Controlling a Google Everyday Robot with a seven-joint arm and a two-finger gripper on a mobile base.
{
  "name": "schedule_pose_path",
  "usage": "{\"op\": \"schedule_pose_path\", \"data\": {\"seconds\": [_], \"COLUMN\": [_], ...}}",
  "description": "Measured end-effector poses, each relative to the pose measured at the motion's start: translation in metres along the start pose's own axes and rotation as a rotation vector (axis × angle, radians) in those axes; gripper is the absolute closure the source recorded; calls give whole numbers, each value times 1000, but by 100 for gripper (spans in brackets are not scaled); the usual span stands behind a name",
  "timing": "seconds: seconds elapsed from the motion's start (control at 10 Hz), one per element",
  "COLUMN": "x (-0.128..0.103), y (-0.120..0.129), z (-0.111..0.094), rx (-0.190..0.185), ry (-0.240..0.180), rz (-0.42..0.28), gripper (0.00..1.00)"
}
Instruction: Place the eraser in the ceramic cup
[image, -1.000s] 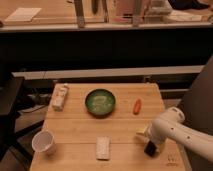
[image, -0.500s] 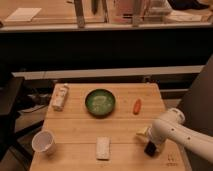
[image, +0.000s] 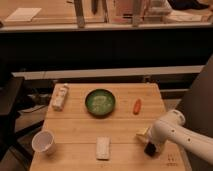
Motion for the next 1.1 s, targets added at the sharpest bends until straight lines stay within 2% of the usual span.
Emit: {"op": "schedule_pose_path", "data": {"seconds": [0.9,1.1], "x": [-4,-5], "y": [5,6], "z": [9,11], "rx": [22,29], "ry": [-13,-15], "rz": [-2,-4], "gripper": [20,26]}}
